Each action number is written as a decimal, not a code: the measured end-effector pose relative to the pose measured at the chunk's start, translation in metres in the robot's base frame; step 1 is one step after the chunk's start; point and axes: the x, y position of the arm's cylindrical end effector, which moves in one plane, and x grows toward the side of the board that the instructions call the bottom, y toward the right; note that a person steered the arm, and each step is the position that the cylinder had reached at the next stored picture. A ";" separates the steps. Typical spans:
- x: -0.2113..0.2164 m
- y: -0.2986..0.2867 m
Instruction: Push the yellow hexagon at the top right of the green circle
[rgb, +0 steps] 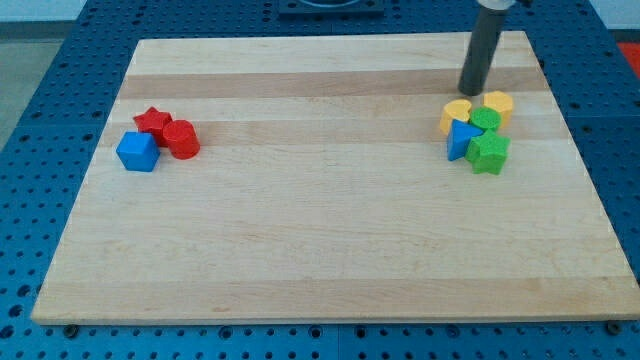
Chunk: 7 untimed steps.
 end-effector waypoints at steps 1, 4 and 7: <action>0.011 0.012; 0.026 0.015; 0.019 0.055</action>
